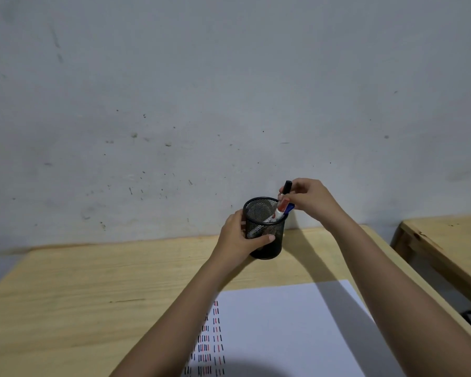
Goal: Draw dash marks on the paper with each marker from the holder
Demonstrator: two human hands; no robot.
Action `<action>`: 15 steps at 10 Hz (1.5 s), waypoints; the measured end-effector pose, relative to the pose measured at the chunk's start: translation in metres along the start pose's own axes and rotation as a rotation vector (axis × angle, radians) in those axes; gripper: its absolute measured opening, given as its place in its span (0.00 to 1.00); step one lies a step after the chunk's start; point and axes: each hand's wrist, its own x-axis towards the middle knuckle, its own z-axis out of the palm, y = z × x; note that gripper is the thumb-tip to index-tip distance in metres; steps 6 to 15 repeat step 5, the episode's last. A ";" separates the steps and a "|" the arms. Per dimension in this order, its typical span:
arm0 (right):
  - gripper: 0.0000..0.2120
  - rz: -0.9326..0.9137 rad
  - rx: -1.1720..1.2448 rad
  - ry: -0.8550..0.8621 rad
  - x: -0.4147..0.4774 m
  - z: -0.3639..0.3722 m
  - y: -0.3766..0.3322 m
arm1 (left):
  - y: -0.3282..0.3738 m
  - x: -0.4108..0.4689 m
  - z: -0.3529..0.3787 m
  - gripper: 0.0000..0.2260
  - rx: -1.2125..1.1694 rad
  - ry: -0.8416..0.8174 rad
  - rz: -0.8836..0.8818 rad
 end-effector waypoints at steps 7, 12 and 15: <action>0.08 -0.052 0.030 0.130 -0.028 -0.009 -0.022 | 0.032 -0.020 -0.012 0.11 0.048 -0.016 -0.049; 0.08 -0.052 0.030 0.130 -0.028 -0.009 -0.022 | 0.032 -0.020 -0.012 0.11 0.048 -0.016 -0.049; 0.08 -0.052 0.030 0.130 -0.028 -0.009 -0.022 | 0.032 -0.020 -0.012 0.11 0.048 -0.016 -0.049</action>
